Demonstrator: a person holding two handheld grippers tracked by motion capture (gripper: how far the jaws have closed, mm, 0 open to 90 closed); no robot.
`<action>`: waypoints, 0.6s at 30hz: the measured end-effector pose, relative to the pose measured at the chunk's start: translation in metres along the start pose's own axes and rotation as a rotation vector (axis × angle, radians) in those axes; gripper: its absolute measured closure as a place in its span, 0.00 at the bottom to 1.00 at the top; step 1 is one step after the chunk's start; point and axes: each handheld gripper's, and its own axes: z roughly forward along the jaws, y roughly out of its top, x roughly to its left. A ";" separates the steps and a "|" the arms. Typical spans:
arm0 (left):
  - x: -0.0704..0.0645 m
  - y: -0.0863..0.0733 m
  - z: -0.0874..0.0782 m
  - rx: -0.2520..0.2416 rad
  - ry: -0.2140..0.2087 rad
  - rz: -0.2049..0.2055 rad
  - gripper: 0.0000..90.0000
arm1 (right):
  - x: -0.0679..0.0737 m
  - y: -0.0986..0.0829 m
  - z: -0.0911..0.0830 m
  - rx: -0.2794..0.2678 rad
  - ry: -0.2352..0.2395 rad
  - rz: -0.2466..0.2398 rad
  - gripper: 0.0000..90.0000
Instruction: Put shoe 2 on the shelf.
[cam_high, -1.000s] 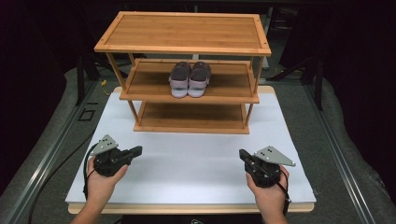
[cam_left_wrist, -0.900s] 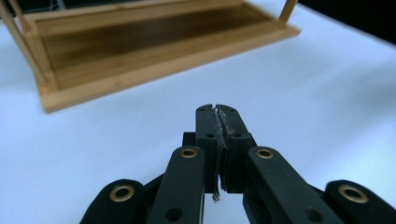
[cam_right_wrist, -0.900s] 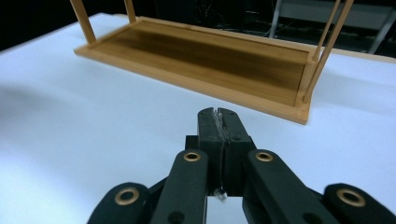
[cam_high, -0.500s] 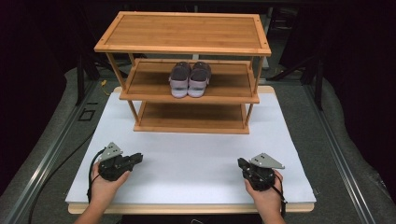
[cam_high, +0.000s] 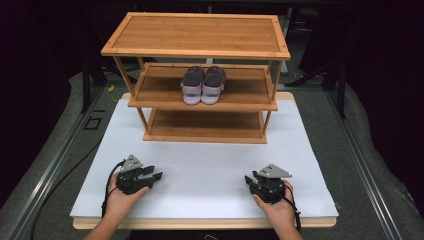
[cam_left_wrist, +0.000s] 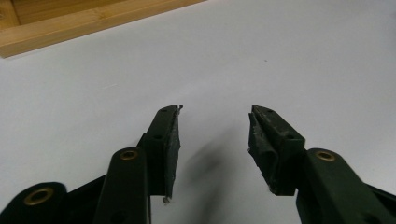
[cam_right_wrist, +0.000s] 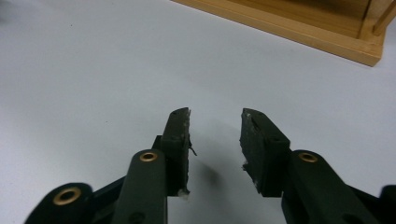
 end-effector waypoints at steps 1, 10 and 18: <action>-0.001 0.000 0.001 0.001 -0.002 0.010 0.57 | -0.001 0.000 0.002 -0.006 0.006 0.000 0.66; -0.003 0.000 0.003 0.011 -0.012 0.021 0.55 | -0.002 0.000 0.002 -0.022 -0.011 -0.007 0.58; -0.002 0.001 0.001 -0.003 -0.016 0.028 0.55 | -0.002 -0.001 0.003 -0.032 -0.001 -0.025 0.56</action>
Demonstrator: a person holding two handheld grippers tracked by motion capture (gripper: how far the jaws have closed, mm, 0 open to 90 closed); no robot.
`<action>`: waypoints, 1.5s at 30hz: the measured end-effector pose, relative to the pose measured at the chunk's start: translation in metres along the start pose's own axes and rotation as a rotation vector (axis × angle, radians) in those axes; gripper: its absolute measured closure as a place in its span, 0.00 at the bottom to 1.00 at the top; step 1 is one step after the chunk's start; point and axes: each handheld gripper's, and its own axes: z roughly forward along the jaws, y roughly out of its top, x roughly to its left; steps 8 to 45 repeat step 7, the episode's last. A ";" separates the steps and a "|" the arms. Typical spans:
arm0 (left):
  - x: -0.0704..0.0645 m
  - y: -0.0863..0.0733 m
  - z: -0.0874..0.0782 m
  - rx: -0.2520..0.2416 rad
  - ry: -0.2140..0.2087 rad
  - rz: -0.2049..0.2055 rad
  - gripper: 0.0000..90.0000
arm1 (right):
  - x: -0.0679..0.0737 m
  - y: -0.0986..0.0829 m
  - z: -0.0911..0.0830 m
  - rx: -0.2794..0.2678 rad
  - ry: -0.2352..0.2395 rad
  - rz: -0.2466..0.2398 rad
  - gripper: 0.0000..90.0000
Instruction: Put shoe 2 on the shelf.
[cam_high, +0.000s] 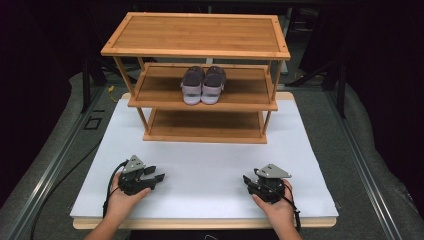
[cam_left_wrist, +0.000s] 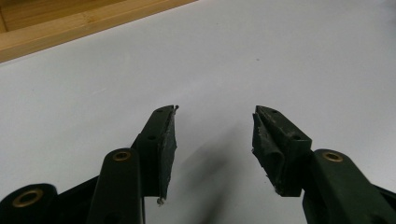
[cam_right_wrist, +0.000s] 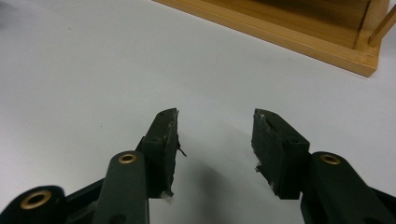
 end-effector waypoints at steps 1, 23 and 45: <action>0.000 0.000 0.000 -0.003 0.001 -0.003 0.55 | 0.000 0.000 0.000 -0.003 0.004 0.001 0.57; 0.001 0.001 -0.001 -0.055 -0.051 -0.020 0.52 | -0.002 0.000 0.001 -0.002 -0.002 0.003 0.55; 0.001 0.001 -0.001 -0.055 -0.051 -0.020 0.52 | -0.002 0.000 0.001 -0.002 -0.002 0.003 0.55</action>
